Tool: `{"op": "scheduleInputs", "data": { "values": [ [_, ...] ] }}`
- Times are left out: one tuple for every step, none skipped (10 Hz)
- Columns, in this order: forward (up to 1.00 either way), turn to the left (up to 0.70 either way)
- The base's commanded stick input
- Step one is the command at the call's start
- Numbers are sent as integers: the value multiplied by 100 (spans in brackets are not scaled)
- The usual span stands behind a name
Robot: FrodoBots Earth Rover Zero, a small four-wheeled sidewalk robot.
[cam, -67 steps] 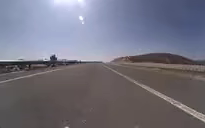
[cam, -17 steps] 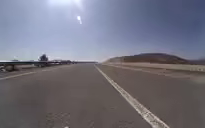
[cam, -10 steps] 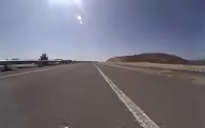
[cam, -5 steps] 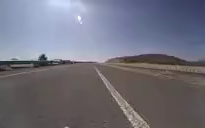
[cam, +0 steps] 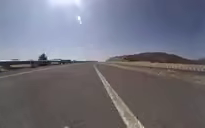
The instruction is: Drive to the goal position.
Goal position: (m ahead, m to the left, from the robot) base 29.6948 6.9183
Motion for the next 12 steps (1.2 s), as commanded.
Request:
{"op": "scheduleInputs", "data": {
  "values": [
    [100, 0],
    [100, 0],
    [100, 0],
    [100, 0],
    [100, 0],
    [100, 0],
    [100, 0],
    [100, 0],
    [100, 0],
    [100, 0],
    [100, 0],
    [100, 0]
  ]
}}
